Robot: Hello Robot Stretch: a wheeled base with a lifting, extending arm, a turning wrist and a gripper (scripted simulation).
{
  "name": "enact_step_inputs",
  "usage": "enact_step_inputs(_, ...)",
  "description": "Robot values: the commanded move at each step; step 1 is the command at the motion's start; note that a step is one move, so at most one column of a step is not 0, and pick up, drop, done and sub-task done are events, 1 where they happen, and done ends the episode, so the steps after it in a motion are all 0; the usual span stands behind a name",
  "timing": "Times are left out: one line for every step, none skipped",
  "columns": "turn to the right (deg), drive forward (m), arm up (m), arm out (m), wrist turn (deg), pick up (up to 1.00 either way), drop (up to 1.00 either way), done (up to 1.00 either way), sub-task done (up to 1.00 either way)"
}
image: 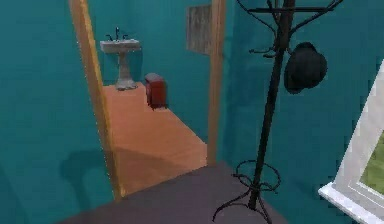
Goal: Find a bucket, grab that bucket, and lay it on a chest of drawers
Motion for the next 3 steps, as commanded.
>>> enact_step_inputs(-12.0, 0.0, 0.0, 0.0, 0.0, 0.0, 0.0, 0.0, 0.0)
enact_step_inputs(0.0, 1.0, 0.0, 0.0, 0.0, 0.0, 0.0, 0.0, 0.0)
enact_step_inputs(-3.0, 0.0, 0.0, 0.0, 0.0, 0.0, 0.0, 0.0, 0.0)
